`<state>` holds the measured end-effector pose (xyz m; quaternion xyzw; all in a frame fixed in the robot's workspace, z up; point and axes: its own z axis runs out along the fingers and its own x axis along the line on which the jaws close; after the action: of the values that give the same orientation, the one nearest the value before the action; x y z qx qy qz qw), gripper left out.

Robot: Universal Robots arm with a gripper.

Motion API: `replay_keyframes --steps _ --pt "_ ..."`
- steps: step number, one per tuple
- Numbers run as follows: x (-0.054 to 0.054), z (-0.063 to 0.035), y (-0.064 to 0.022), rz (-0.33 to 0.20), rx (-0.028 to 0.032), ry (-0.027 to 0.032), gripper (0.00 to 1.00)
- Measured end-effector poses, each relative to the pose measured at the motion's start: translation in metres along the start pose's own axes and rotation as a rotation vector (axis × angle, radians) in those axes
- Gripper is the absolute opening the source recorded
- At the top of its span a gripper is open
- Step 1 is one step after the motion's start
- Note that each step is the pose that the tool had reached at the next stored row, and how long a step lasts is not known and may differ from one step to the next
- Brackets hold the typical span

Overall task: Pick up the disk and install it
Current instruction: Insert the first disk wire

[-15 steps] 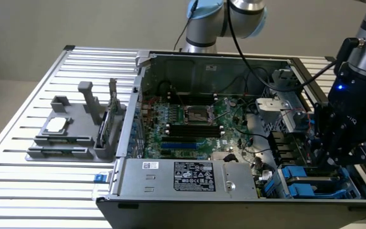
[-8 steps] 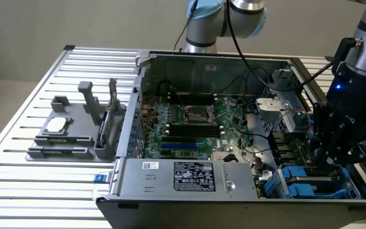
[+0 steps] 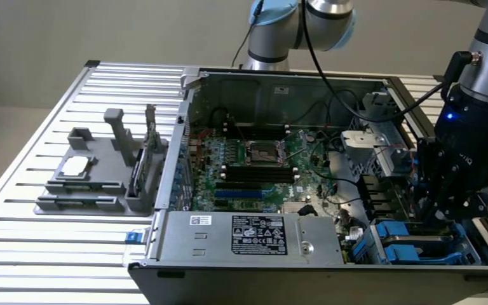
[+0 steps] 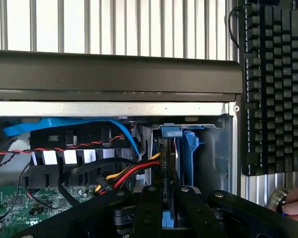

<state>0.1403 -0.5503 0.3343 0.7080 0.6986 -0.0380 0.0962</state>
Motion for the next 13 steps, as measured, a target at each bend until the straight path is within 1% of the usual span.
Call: replay_keyframes --steps 13 --pt "0.0007 0.0016 -0.0002 0.001 0.0001 -0.0118 0.16"
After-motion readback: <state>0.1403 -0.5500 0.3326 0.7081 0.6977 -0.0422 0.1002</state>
